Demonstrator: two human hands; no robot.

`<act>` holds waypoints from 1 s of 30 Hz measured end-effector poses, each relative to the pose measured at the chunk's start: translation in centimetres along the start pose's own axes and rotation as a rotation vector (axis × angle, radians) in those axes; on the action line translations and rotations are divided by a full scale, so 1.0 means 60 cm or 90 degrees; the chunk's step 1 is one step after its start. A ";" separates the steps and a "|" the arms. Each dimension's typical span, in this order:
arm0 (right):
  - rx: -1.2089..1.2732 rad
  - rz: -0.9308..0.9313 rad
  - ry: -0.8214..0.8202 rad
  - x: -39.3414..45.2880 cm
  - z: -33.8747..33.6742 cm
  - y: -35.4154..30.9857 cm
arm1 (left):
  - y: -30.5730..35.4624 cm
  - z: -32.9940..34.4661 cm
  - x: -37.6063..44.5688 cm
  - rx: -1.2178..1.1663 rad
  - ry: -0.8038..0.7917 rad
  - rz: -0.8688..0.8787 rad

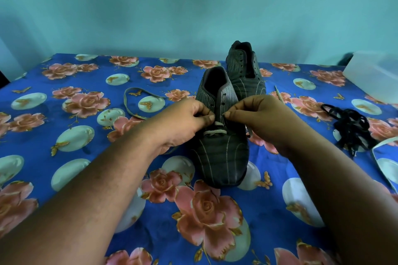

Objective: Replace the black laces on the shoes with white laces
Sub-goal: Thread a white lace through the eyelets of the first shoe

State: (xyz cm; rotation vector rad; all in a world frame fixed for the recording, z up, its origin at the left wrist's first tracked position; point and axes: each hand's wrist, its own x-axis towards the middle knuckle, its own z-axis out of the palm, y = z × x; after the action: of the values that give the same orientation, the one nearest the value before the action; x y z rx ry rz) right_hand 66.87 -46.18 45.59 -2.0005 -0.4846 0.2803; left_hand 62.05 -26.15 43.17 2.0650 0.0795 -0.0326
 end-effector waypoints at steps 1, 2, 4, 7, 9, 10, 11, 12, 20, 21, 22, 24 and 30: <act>-0.002 -0.013 0.003 0.001 0.000 0.002 | 0.001 0.001 -0.001 0.019 0.004 0.010; -0.013 -0.031 0.009 0.002 -0.001 0.003 | 0.002 0.002 -0.002 0.042 0.008 0.022; -0.058 -0.081 0.017 0.002 -0.005 0.005 | 0.006 0.005 -0.005 0.109 0.022 0.058; -0.119 -0.115 0.030 0.006 -0.013 0.008 | 0.010 0.008 -0.010 0.174 0.056 0.109; -0.100 -0.105 0.030 0.007 -0.018 0.011 | 0.008 0.007 -0.013 0.136 0.066 0.139; -0.080 -0.093 0.021 0.008 -0.018 0.012 | 0.006 0.006 -0.014 0.115 0.069 0.153; -0.051 -0.077 0.008 0.007 -0.017 0.012 | 0.005 0.003 -0.014 0.099 0.074 0.166; -0.025 -0.061 -0.002 0.007 -0.017 0.012 | 0.001 0.000 -0.012 0.090 0.085 0.175; 0.070 -0.041 -0.021 0.017 -0.017 0.020 | -0.036 -0.013 0.009 0.173 0.109 0.217; 0.077 -0.043 -0.017 0.017 -0.016 0.020 | -0.036 -0.011 0.011 0.179 0.095 0.226; 0.083 -0.045 -0.011 0.017 -0.014 0.020 | -0.036 -0.009 0.013 0.177 0.087 0.227; 0.084 -0.048 0.004 0.017 -0.013 0.020 | -0.036 -0.010 0.017 0.177 0.089 0.230; 0.030 -0.058 0.007 0.018 -0.012 0.021 | -0.029 -0.018 0.003 0.166 0.130 0.251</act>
State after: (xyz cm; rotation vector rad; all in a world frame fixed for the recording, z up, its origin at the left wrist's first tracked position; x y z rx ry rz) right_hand 68.38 -46.80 44.83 -1.9269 -0.5554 0.2228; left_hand 62.07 -24.39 42.13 2.3046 -0.2183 0.4314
